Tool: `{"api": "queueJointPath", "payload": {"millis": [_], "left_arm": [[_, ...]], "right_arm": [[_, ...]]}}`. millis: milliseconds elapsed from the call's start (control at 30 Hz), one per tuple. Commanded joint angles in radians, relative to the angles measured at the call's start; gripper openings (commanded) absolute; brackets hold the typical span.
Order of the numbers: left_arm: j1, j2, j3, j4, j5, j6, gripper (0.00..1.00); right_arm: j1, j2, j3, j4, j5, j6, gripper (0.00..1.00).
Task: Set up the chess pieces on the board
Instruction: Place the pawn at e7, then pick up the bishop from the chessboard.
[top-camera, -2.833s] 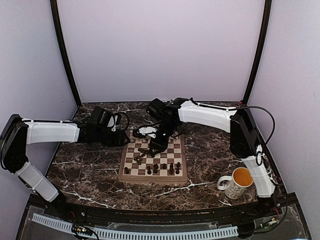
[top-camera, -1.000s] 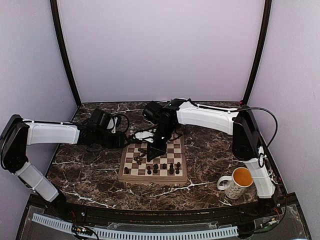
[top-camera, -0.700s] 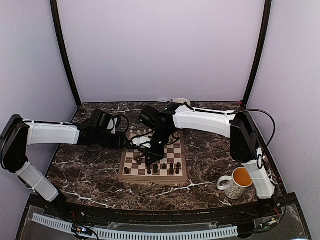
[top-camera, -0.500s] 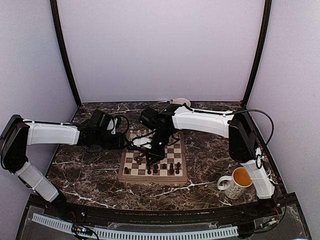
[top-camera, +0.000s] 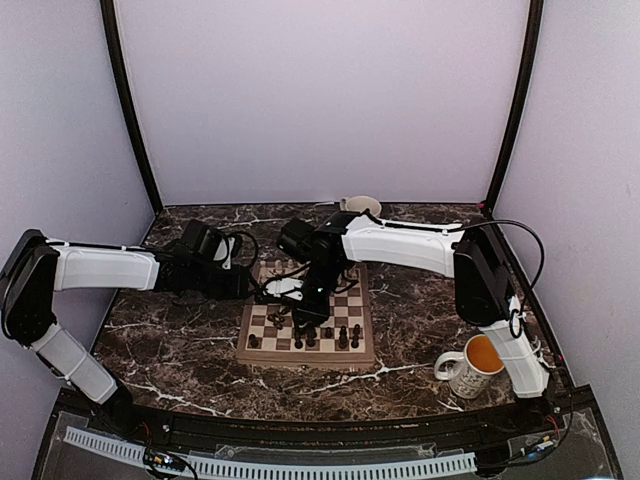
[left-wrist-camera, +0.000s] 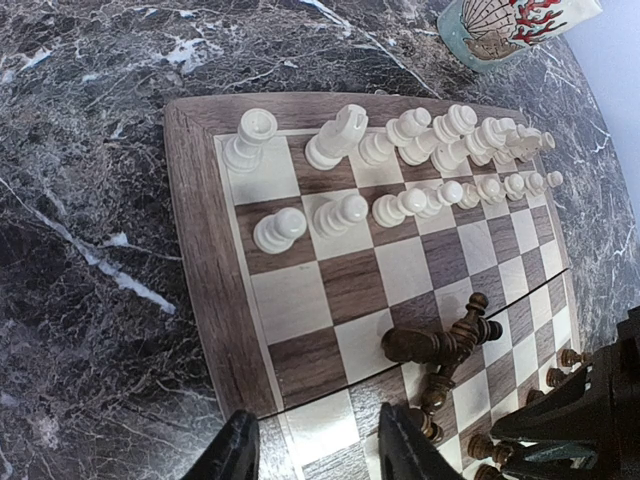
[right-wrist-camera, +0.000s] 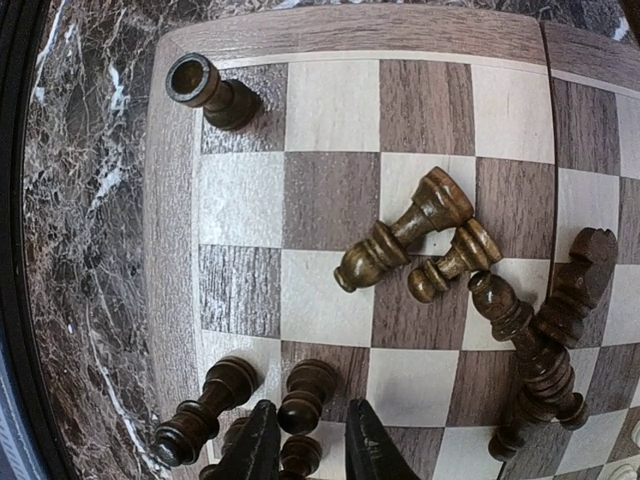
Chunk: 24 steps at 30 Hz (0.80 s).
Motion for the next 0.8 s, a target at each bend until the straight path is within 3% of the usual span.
{"api": "queueJointPath", "payload": {"millis": [0, 367, 567, 767], "left_arm": [[0.002, -0.032, -0.012, 0.009, 0.007, -0.001, 0.43], [0.002, -0.055, 0.007, -0.054, 0.084, 0.088, 0.43], [0.003, -0.118, -0.001, -0.130, 0.007, 0.118, 0.43], [0.050, -0.160, -0.043, -0.152, -0.051, 0.035, 0.44]], "right_arm": [[0.012, -0.011, 0.013, 0.003, 0.010, 0.008, 0.26], [-0.045, -0.105, 0.001, 0.011, -0.060, 0.024, 0.31], [-0.050, -0.089, 0.040, 0.030, -0.083, 0.067, 0.31], [0.003, -0.040, 0.105, 0.080, -0.026, 0.132, 0.30]]}}
